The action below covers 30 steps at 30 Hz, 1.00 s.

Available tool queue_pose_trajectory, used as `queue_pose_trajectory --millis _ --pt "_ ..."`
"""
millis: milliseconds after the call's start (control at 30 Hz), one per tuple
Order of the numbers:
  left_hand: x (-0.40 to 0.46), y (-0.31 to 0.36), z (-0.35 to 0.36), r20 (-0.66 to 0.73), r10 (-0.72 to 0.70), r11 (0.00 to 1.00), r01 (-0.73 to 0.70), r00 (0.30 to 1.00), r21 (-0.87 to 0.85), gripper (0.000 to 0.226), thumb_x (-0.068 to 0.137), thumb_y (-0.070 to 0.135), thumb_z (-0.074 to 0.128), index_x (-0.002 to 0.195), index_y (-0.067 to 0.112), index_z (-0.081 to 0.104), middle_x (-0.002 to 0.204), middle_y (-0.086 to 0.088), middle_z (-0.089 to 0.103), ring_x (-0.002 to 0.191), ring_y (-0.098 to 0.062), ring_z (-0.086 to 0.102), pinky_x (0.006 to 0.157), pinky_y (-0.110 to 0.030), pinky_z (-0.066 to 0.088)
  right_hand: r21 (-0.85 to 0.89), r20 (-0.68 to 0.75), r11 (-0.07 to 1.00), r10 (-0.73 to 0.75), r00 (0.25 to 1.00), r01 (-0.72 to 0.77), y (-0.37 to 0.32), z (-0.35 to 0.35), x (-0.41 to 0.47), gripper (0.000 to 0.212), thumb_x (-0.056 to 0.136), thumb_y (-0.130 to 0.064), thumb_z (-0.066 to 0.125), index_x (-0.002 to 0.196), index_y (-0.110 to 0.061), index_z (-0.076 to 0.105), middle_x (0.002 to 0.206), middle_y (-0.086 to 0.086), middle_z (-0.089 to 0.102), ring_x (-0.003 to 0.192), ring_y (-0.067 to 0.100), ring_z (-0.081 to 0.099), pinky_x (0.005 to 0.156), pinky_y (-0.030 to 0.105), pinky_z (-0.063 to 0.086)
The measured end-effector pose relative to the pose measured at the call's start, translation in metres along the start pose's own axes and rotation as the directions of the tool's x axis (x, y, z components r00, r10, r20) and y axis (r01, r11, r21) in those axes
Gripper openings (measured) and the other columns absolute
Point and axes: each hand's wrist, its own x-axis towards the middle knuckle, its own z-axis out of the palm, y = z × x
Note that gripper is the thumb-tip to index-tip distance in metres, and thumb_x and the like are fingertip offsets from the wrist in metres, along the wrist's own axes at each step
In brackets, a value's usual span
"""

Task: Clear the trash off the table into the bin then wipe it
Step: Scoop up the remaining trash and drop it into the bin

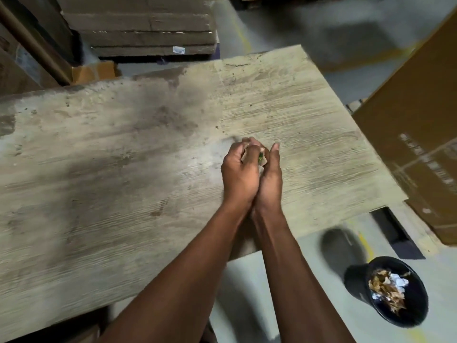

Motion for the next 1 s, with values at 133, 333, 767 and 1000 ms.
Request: queue_pose_trajectory --millis 133,333,767,1000 --pt "-0.034 -0.017 0.071 0.071 0.005 0.998 -0.009 0.997 0.057 0.023 0.103 0.036 0.066 0.109 0.018 0.078 0.107 0.003 0.082 0.105 -0.014 0.078 0.105 -0.048 0.059 -0.048 -0.141 0.994 -0.1 0.985 0.094 -0.04 -0.067 0.002 0.043 0.116 -0.037 0.047 0.129 -0.009 0.076 0.124 0.004 0.08 0.121 0.018 0.074 0.108 0.032 0.056" --pt "-0.097 -0.045 0.183 0.242 0.08 0.987 -0.111 0.967 0.119 0.021 0.105 0.015 0.06 0.107 0.027 0.077 0.11 0.011 0.08 0.109 -0.008 0.074 0.1 -0.03 0.057 -0.032 -0.318 0.978 -0.206 0.925 0.207 -0.092 -0.19 -0.001 0.032 0.116 -0.022 0.047 0.126 -0.01 0.075 0.127 0.002 0.078 0.123 0.015 0.072 0.113 0.039 0.053" --pt "-0.253 -0.205 0.371 0.563 -0.199 0.919 -0.046 0.802 0.391 0.04 0.101 0.069 0.051 0.108 0.037 0.074 0.103 0.009 0.08 0.101 -0.012 0.076 0.096 -0.045 0.062 0.167 -0.634 0.931 -0.152 0.759 0.326 -0.121 -0.476 -0.055 0.031 0.114 -0.017 0.053 0.139 -0.007 0.068 0.132 0.009 0.076 0.126 0.024 0.071 0.111 0.034 0.056" --pt "-0.301 -0.326 0.396 0.623 -0.411 0.868 0.079 0.666 0.49 0.061 0.097 0.067 0.038 0.114 0.026 0.079 0.119 0.001 0.079 0.117 -0.018 0.072 0.11 -0.05 0.053 0.257 -0.741 0.928 0.011 0.672 0.269 -0.056 -0.59 -0.065 0.036 0.111 -0.025 0.058 0.136 -0.001 0.067 0.126 0.009 0.075 0.117 0.022 0.072 0.104 0.032 0.055"
